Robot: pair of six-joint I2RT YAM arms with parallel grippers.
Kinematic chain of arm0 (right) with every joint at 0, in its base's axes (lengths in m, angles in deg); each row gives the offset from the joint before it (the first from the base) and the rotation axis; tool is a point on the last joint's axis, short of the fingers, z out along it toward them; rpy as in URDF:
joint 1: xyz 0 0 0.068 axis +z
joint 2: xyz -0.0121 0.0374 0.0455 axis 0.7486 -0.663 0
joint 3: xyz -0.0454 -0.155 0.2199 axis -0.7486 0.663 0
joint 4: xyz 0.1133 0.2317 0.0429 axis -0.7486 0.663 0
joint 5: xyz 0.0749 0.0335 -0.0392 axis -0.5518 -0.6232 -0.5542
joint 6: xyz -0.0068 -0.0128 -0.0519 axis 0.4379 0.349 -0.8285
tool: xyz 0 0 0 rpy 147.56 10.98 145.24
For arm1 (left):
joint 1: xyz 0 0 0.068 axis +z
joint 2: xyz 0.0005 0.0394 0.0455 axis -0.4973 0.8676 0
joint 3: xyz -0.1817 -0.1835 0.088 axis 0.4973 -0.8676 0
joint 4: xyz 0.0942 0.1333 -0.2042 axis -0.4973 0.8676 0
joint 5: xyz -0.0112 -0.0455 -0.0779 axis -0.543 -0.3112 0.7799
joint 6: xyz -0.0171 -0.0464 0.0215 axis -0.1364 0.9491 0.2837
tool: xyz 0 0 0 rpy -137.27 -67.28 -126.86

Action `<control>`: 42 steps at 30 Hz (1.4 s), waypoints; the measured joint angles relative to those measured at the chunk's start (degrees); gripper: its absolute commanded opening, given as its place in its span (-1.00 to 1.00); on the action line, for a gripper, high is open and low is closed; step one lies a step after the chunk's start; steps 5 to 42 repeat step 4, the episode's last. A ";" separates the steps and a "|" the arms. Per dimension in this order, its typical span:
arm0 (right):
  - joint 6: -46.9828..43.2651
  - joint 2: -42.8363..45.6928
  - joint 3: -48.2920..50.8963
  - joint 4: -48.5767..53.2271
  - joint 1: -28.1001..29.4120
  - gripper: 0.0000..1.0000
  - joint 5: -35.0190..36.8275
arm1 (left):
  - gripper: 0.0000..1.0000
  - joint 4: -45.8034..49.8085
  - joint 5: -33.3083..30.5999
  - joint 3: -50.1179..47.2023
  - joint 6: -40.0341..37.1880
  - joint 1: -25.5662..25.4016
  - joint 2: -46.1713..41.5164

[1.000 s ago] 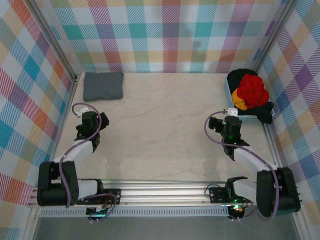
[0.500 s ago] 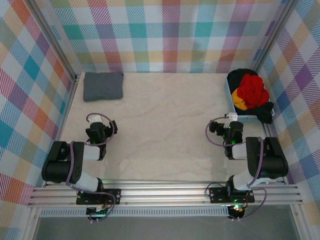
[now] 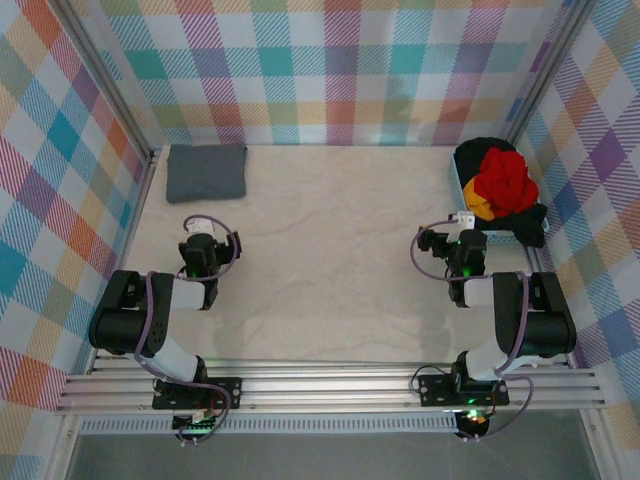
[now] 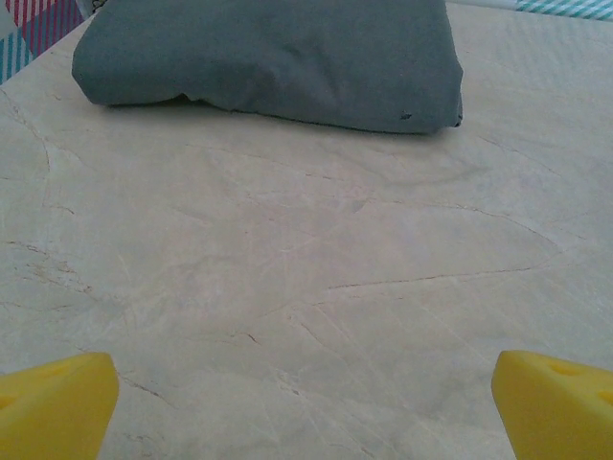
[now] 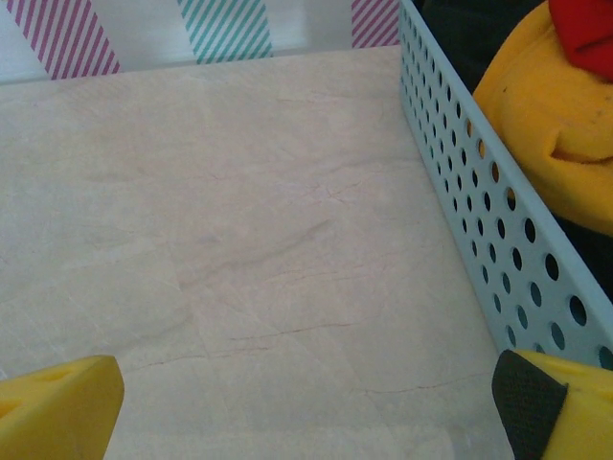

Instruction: Fold and stack the t-shirts

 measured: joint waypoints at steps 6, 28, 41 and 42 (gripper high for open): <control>-0.02 0.00 0.00 0.15 0.04 0.99 0.04 | 1.00 0.00 0.00 0.00 -0.02 0.00 0.00; -0.02 0.00 0.00 0.15 0.04 0.99 0.04 | 1.00 0.00 0.00 0.00 -0.02 0.00 0.00; -0.02 0.00 0.00 0.15 0.04 0.99 0.04 | 1.00 0.00 0.00 0.00 -0.02 0.00 0.00; -0.02 0.00 0.00 0.15 0.04 0.99 0.04 | 1.00 0.00 0.00 0.00 -0.02 0.00 0.00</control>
